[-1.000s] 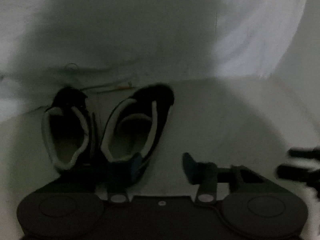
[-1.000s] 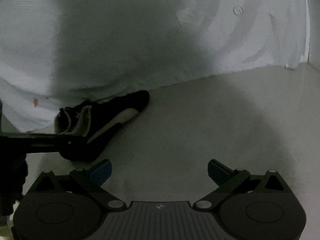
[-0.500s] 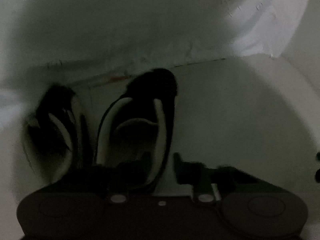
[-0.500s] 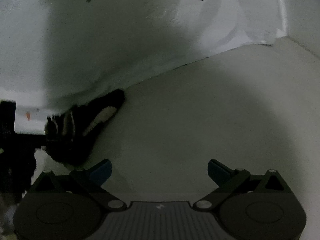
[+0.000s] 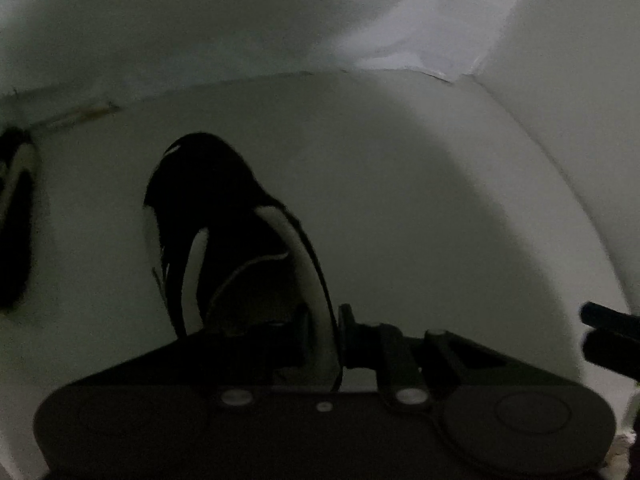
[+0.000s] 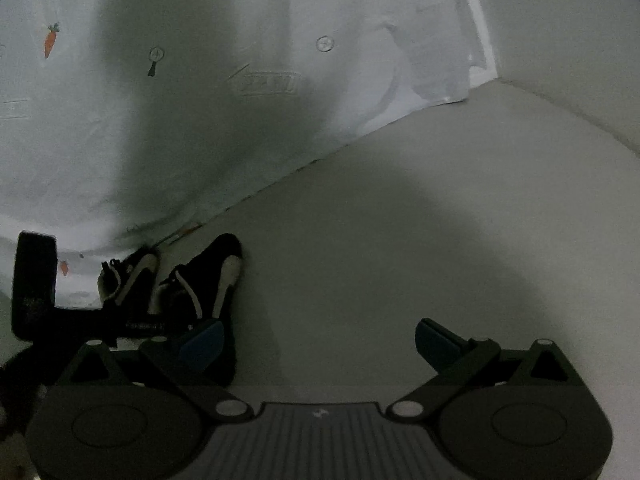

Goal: Organize scattered shoes

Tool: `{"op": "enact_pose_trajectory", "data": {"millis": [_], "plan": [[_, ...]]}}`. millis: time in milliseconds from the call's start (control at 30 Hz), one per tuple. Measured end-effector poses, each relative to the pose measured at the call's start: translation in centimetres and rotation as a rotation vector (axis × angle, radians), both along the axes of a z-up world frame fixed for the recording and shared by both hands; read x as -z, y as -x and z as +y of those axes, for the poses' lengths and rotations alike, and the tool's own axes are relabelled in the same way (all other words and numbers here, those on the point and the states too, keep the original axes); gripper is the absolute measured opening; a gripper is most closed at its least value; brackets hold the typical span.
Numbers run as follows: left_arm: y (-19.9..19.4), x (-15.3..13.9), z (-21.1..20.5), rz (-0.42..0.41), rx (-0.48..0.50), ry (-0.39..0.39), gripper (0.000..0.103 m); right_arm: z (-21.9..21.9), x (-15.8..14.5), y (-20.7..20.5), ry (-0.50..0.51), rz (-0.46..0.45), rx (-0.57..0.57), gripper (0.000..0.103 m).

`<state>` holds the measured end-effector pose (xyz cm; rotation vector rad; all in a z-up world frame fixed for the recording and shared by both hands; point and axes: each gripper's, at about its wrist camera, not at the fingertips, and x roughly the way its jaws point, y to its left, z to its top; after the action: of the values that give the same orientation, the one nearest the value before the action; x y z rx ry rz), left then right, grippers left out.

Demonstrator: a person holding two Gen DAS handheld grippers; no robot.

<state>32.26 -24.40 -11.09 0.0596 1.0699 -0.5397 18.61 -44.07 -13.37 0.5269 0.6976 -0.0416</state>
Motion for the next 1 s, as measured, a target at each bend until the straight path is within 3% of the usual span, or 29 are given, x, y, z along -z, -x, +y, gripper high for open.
{"op": "enact_pose_trajectory", "data": {"millis": [400,633,700,767,933,1000], "plan": [[16.3,0.0,0.5,0.065,-0.134,0.123,0.014,-1.0,-0.2,9.0,0.074,0.021,-0.135,0.101],[22.1,-0.3,-1.0,0.099,-0.027,0.128,0.016,-0.6,-0.6,10.1,0.07,0.047,-0.173,0.101],[23.0,-0.9,-0.6,0.085,-0.014,0.137,0.028,-0.5,-0.8,10.2,0.064,0.031,-0.177,0.101],[23.4,-1.8,-0.2,0.046,-0.006,0.137,0.054,-0.4,-0.9,10.2,0.043,0.014,-0.179,0.102],[24.7,-4.8,2.0,-0.119,-0.008,0.139,0.079,0.1,-1.4,10.0,-0.012,-0.051,-0.191,0.102],[25.1,-5.7,3.3,-0.206,-0.028,0.136,0.081,0.7,-1.7,9.7,-0.007,-0.067,-0.192,0.102]]}}
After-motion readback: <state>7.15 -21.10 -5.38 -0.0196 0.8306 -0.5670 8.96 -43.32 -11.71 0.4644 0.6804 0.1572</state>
